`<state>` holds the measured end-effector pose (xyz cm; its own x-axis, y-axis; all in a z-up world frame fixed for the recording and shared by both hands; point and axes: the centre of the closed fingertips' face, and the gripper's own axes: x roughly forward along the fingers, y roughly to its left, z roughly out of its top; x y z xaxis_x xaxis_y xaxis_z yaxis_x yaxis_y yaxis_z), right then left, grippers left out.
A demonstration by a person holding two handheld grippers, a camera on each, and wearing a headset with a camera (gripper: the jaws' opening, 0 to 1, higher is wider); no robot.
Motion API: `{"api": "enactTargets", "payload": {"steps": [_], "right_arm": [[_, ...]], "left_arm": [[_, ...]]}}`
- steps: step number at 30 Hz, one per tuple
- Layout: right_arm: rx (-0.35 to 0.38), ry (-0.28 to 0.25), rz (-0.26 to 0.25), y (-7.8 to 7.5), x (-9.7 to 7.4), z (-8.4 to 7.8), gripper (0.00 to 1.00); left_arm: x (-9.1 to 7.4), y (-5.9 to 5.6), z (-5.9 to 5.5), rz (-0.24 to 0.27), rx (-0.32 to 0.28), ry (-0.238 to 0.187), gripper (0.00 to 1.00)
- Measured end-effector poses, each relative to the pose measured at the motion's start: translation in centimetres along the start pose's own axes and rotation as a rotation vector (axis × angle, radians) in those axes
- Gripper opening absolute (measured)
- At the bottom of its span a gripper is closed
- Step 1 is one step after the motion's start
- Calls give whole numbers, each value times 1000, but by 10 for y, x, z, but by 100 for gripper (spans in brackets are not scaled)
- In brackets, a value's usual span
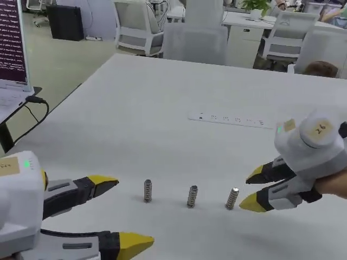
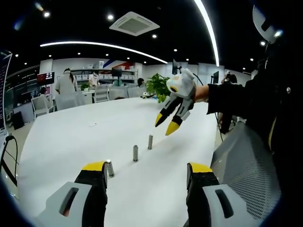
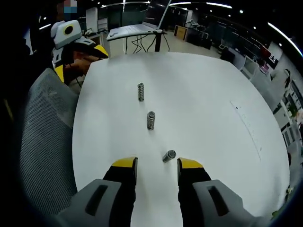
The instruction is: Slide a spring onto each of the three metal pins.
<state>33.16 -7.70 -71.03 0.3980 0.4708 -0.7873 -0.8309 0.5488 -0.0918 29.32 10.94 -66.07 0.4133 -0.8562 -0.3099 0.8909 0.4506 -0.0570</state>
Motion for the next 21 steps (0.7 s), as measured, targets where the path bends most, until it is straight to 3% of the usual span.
{"api": "enactTargets", "payload": {"steps": [3, 5, 13, 21], "right_arm": [[9, -46, -19, 1, -6, -1, 31], [25, -122, -30, 3, -10, 1, 34], [85, -279, -61, 13, -21, -7, 38], [135, -360, -92, 22, -23, -18, 53]], "left_arm": [[2, 2, -3, 5, -6, 2, 65], [4, 3, -5, 8, -14, 2, 65], [4, 5, -11, 21, -47, -6, 66], [6, 6, -20, 33, -67, -14, 67]]}}
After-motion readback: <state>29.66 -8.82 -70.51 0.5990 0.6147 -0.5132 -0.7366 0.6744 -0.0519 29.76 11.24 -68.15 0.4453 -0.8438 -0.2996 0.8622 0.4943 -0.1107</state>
